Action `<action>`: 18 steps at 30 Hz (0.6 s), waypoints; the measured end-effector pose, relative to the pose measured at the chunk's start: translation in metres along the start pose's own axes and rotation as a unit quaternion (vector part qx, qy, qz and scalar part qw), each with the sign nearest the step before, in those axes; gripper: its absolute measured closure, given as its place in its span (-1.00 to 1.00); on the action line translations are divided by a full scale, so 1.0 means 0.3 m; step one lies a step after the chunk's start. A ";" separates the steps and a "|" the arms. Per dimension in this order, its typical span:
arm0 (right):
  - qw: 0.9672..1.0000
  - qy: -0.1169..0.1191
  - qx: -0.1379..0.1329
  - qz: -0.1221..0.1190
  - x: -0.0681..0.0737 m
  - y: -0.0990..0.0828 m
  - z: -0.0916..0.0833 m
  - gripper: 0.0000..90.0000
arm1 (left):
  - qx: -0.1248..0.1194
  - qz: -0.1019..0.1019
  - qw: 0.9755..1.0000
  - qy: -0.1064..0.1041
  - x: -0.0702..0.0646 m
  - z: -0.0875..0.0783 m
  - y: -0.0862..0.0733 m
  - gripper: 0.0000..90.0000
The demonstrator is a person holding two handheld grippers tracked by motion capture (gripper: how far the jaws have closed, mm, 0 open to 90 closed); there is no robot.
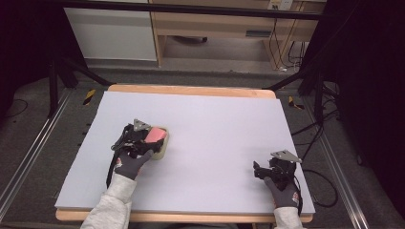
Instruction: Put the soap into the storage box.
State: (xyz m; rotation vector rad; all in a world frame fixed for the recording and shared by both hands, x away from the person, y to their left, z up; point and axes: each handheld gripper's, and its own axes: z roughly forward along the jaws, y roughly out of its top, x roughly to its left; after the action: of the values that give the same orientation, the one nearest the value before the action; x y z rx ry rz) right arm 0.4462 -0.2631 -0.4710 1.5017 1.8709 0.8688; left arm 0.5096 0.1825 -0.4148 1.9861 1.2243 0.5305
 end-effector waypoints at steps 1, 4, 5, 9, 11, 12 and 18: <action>1.000 -0.001 0.000 -0.001 -0.001 0.000 0.001 -0.85 | 0.002 0.000 1.000 0.000 0.003 0.003 0.001 -0.18; 1.000 -0.001 0.000 0.000 -0.001 0.000 0.001 -0.85 | 0.003 -0.003 1.000 0.002 0.012 0.010 0.002 -0.18; 1.000 -0.001 0.000 0.000 -0.001 0.000 0.001 -0.85 | 0.004 -0.004 1.000 0.003 0.016 0.014 0.003 -0.18; 1.000 -0.001 0.001 0.001 0.000 0.000 0.001 -0.85 | 0.005 -0.008 1.000 0.005 0.027 0.027 0.004 -0.18; 1.000 -0.001 0.001 0.001 0.000 0.000 0.002 -0.85 | 0.008 -0.009 1.000 0.006 0.030 0.034 0.004 -0.18; 1.000 -0.001 0.001 0.001 0.000 0.000 0.002 -0.85 | 0.007 -0.010 1.000 0.007 0.030 0.037 0.003 -0.18; 1.000 -0.001 0.001 0.001 0.000 0.000 0.002 -0.85 | 0.015 -0.012 1.000 0.010 0.037 0.062 -0.004 -0.18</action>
State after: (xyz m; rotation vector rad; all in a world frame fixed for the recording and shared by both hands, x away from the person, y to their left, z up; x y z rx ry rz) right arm 0.4467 -0.2629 -0.4713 1.5059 1.8694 0.8651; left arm 0.5265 0.1857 -0.4280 1.9927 1.2729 0.5248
